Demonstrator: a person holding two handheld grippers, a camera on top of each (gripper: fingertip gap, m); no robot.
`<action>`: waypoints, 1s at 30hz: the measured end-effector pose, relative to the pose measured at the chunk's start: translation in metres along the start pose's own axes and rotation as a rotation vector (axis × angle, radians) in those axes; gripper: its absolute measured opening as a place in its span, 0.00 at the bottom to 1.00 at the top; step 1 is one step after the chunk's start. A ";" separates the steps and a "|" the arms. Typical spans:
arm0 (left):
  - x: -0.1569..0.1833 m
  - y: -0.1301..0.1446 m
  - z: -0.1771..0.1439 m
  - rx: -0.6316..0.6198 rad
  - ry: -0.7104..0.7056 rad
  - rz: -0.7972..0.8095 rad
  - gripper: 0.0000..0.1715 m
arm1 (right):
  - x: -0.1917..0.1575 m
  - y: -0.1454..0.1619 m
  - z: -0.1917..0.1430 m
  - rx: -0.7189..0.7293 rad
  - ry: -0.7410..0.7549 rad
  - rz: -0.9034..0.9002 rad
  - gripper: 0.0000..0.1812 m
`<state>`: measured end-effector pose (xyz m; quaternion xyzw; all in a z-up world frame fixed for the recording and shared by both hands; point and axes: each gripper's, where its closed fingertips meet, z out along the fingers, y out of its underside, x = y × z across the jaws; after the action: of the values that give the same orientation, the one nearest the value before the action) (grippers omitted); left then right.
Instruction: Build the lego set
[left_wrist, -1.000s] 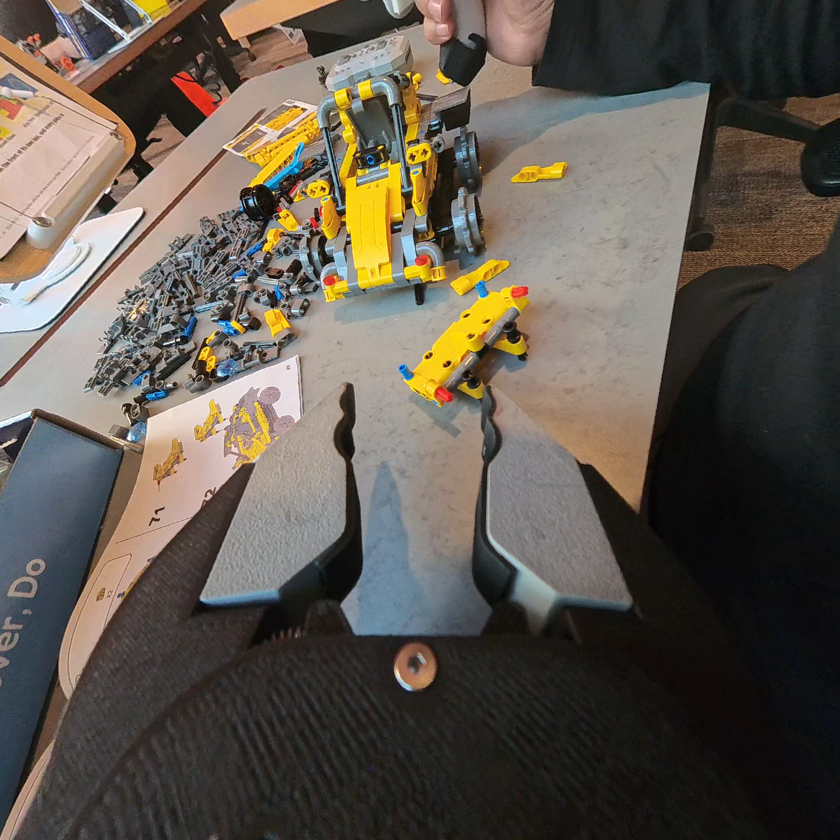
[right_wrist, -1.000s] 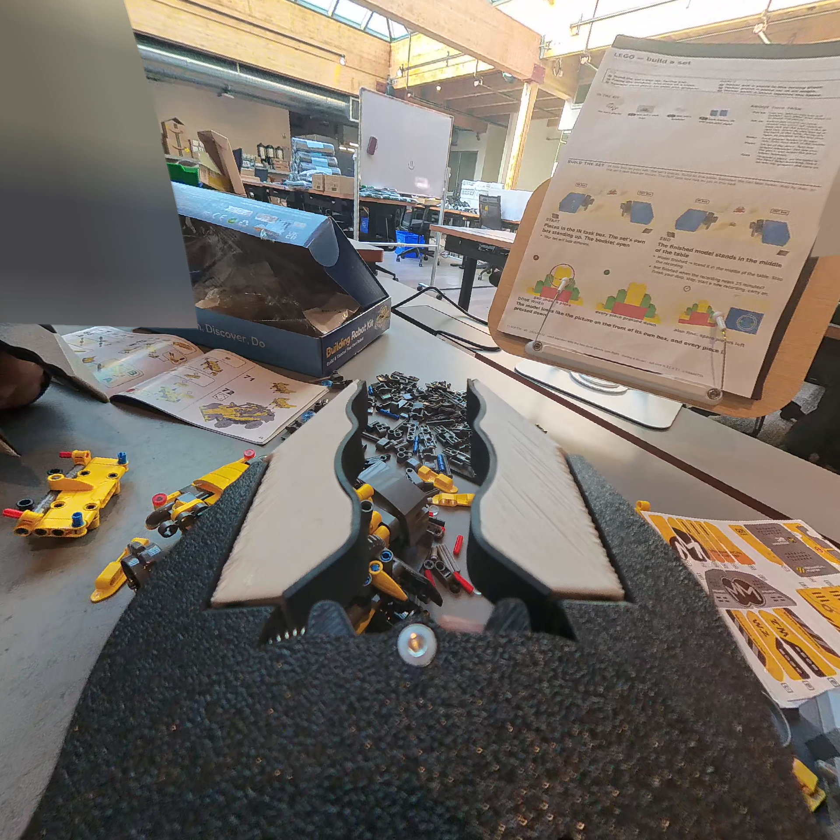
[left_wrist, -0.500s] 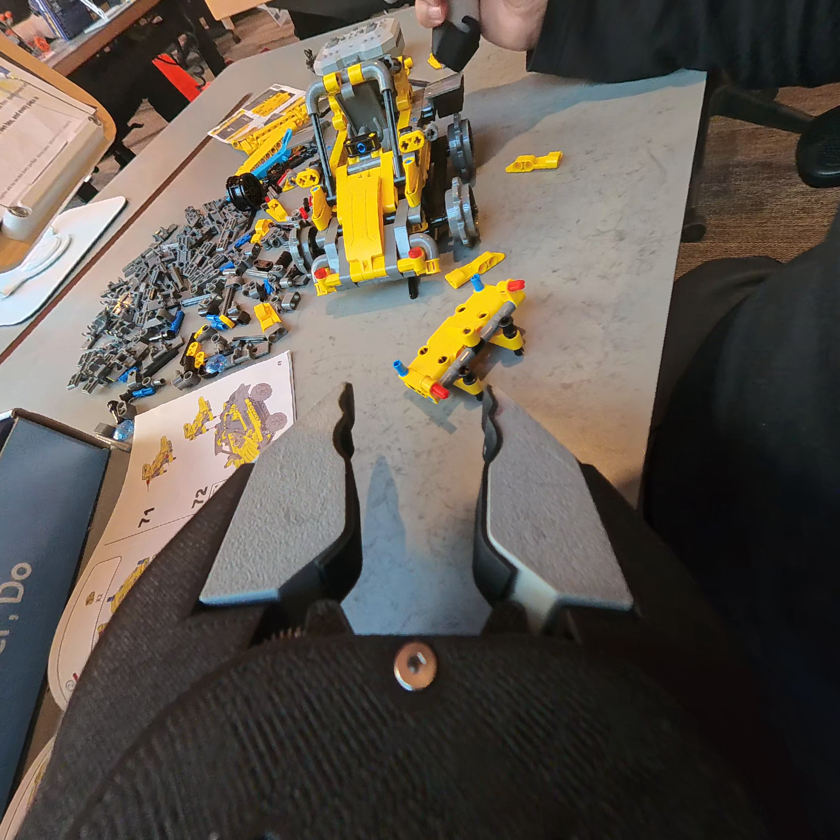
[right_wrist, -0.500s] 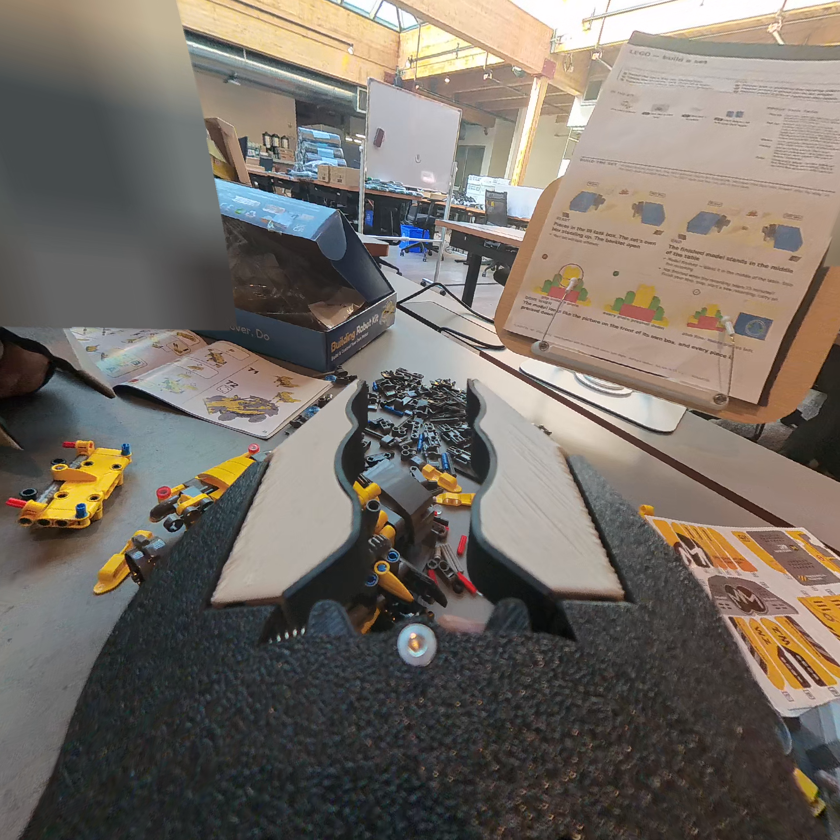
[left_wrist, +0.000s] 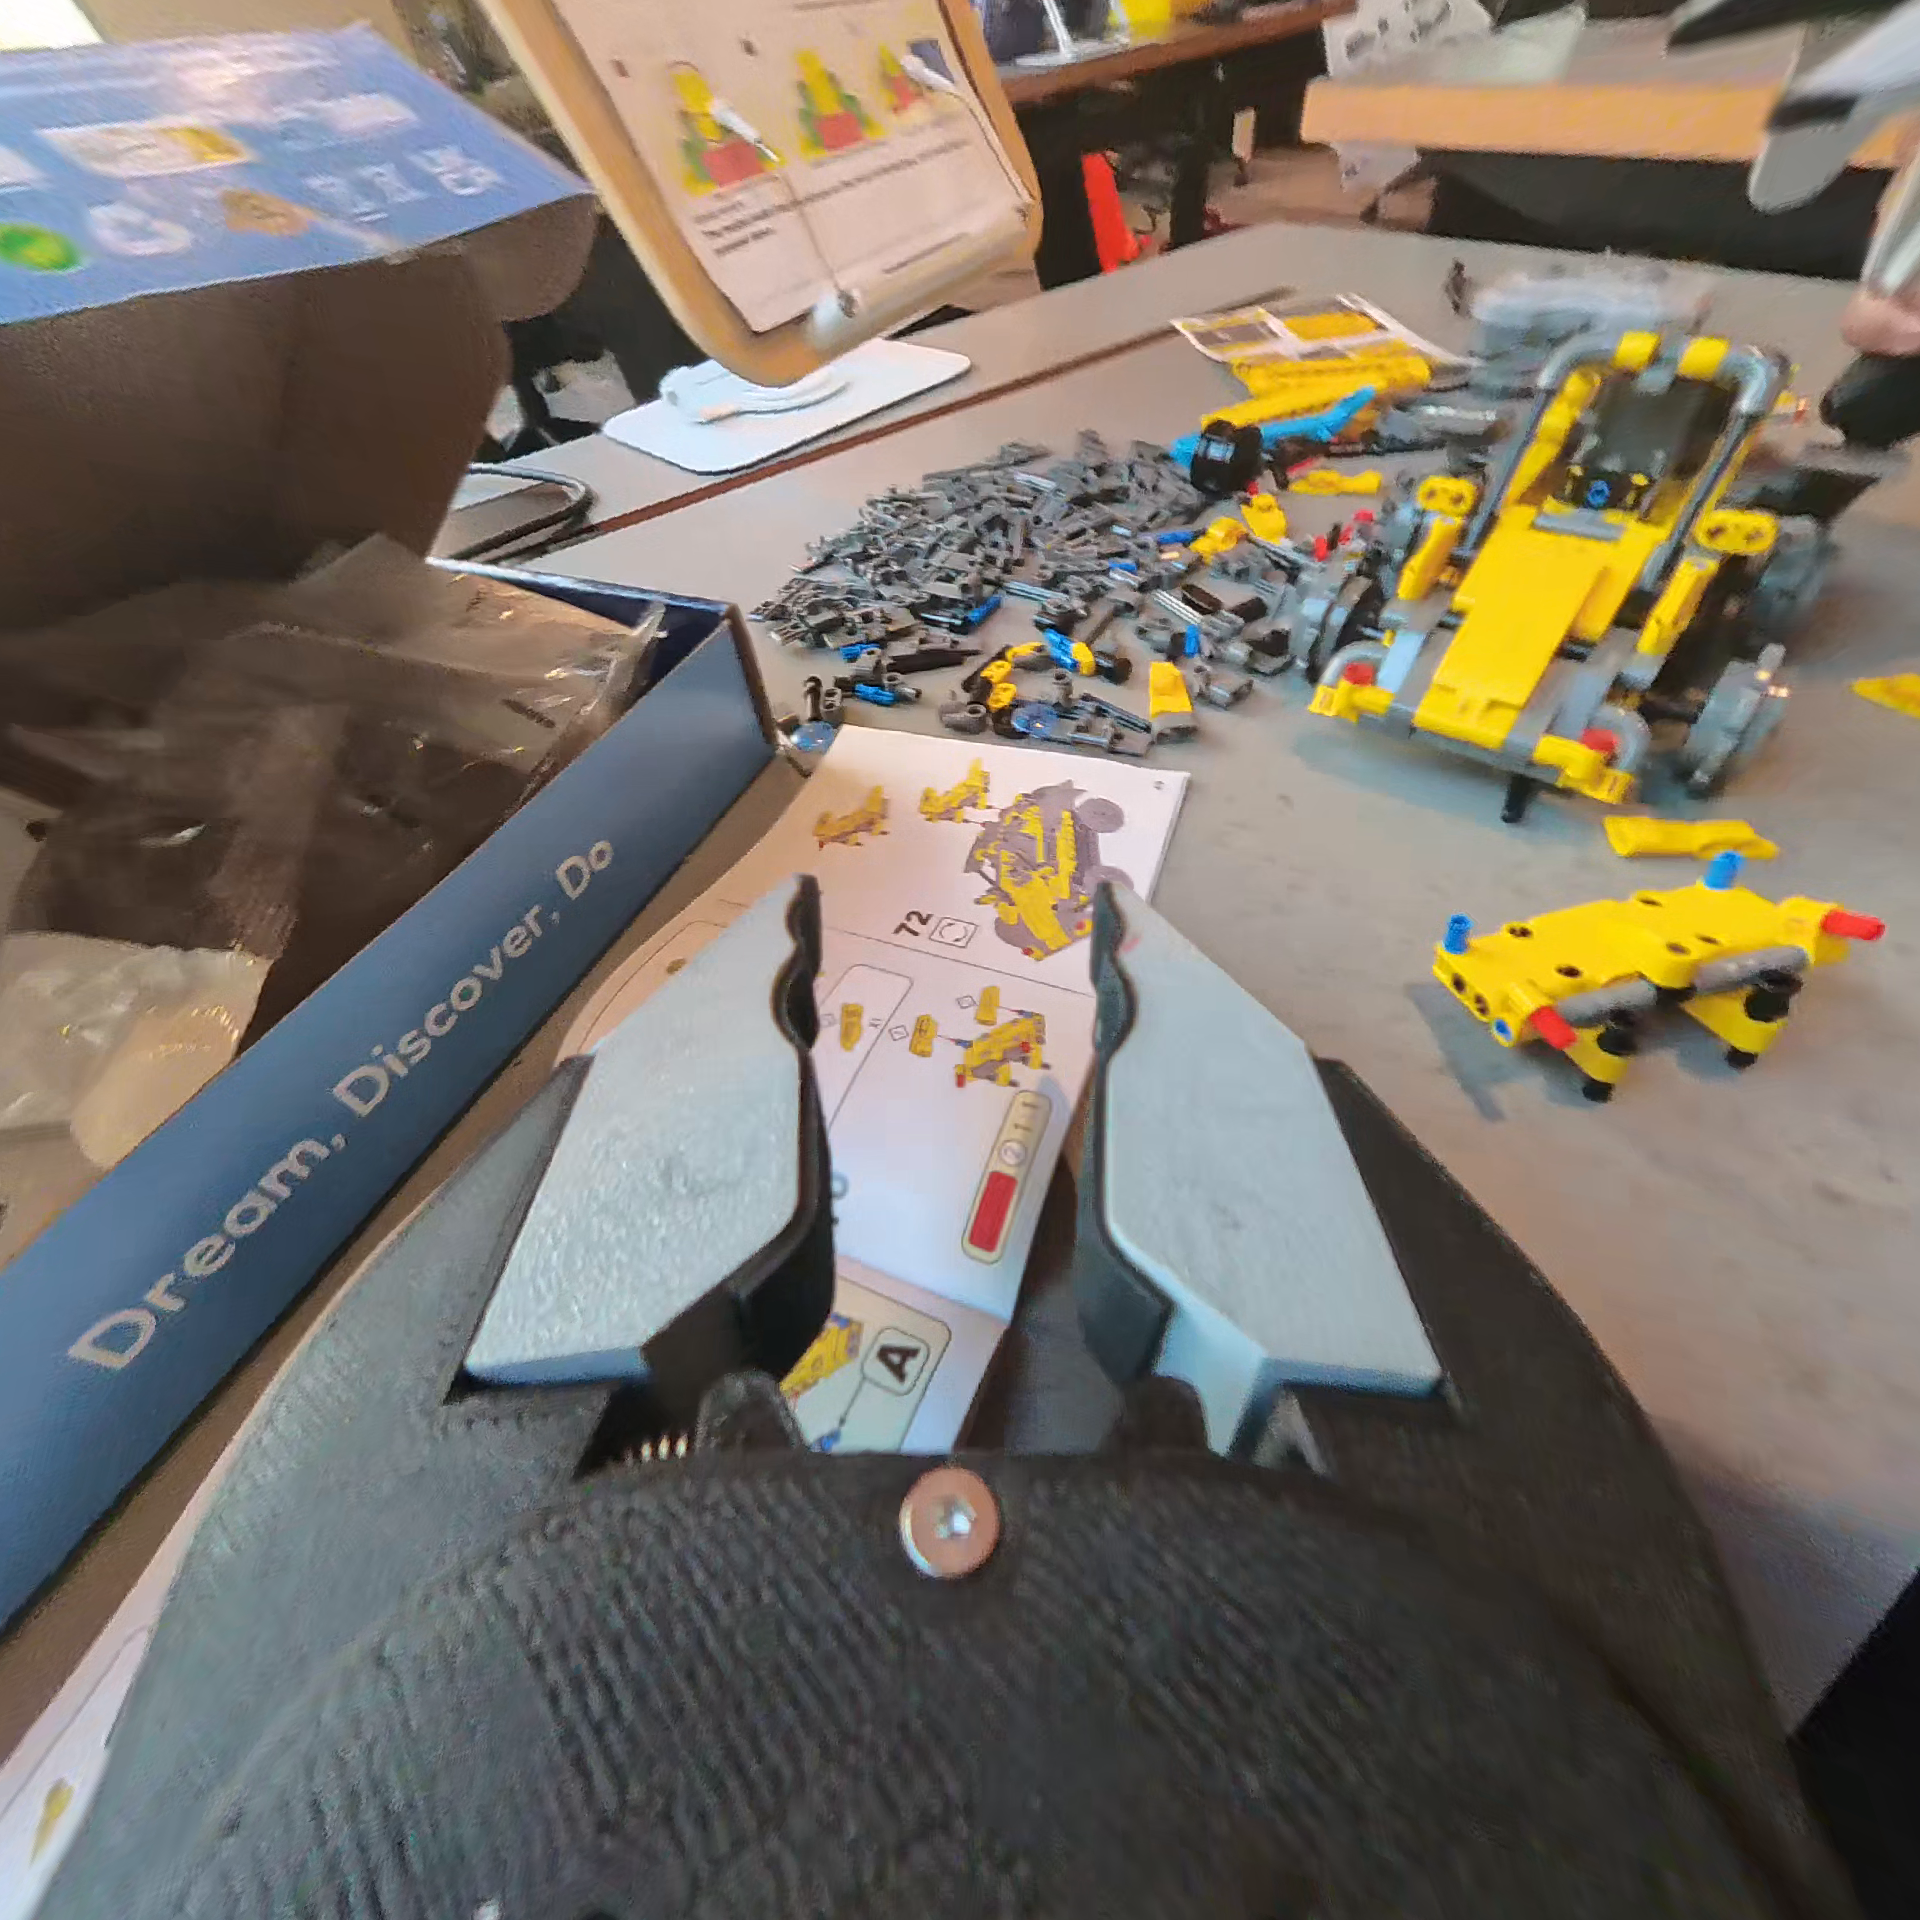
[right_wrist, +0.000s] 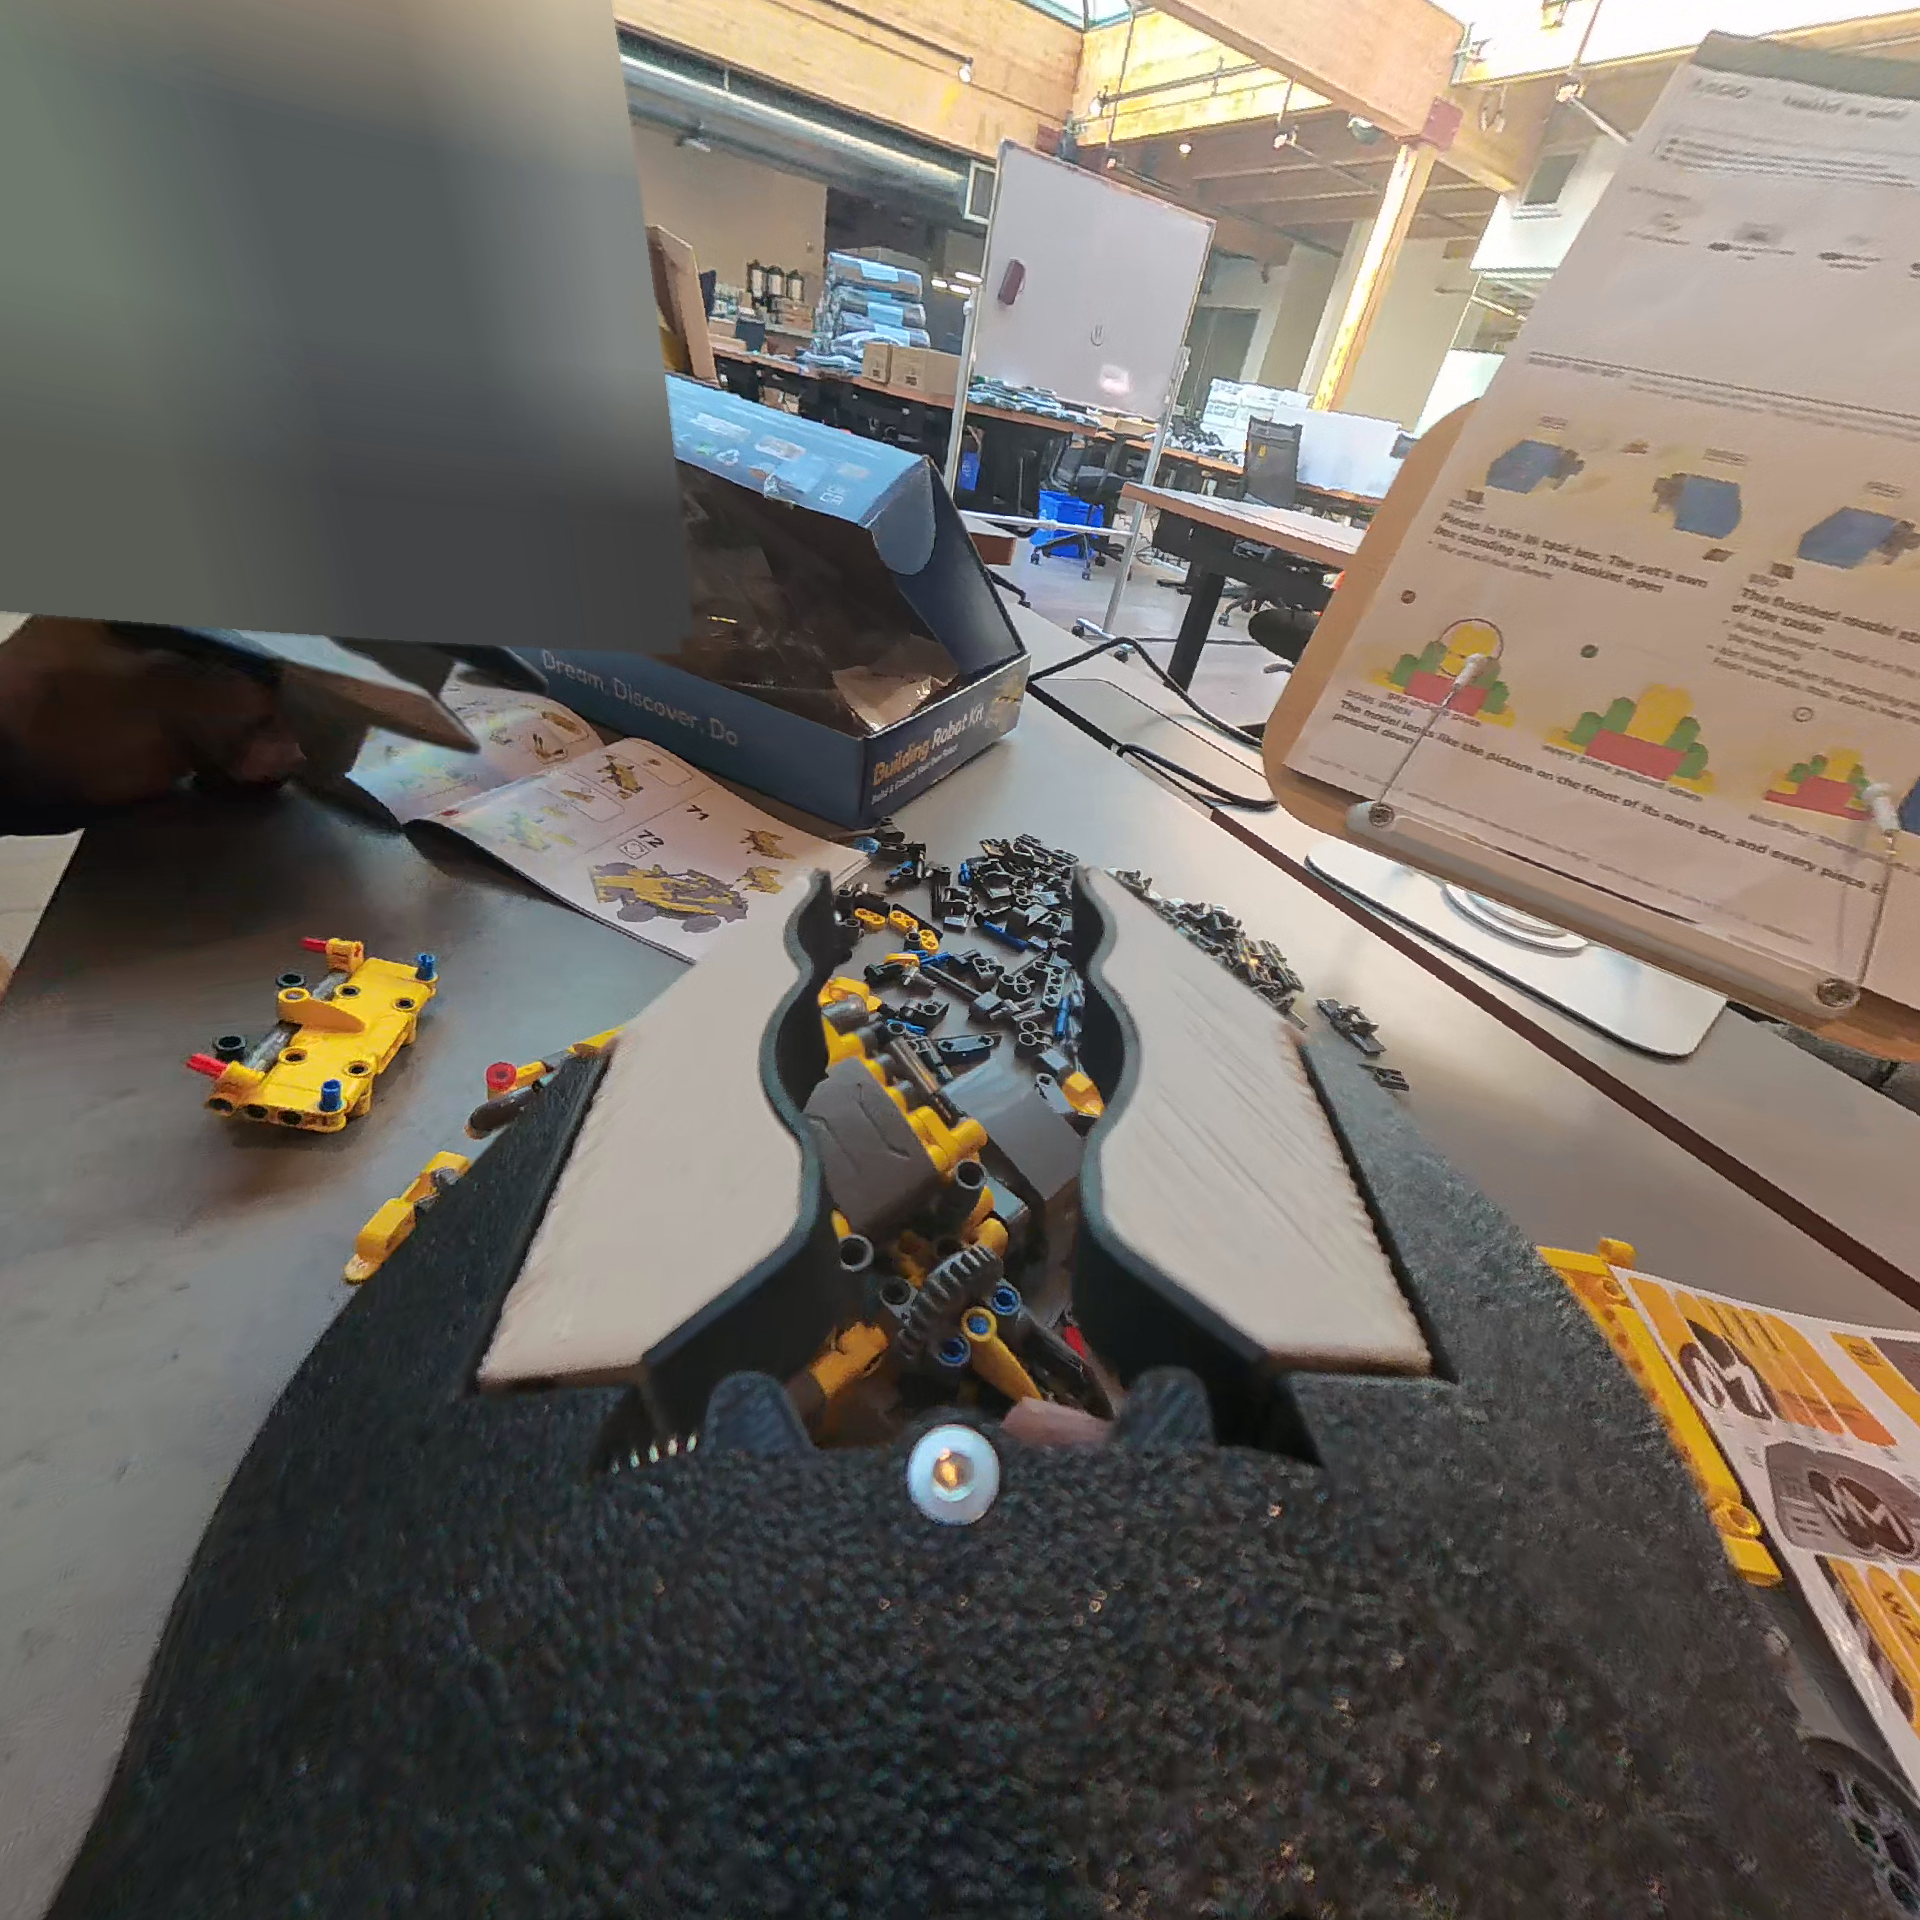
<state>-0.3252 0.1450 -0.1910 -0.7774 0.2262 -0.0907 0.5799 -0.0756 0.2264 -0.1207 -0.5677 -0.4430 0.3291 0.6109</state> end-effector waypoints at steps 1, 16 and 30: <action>-0.003 0.000 -0.002 0.005 0.001 -0.028 0.28 | -0.001 0.002 0.001 -0.010 -0.002 -0.005 0.25; 0.058 0.011 -0.023 -0.044 0.214 0.010 0.27 | -0.006 -0.001 0.000 -0.008 -0.020 -0.017 0.25; 0.089 0.026 -0.010 -0.188 0.340 0.038 0.34 | -0.027 -0.010 -0.038 0.015 0.003 0.076 0.25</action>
<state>-0.2571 0.0895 -0.2232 -0.7973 0.3429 -0.1881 0.4597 -0.0523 0.1850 -0.1137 -0.5799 -0.4177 0.3549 0.6028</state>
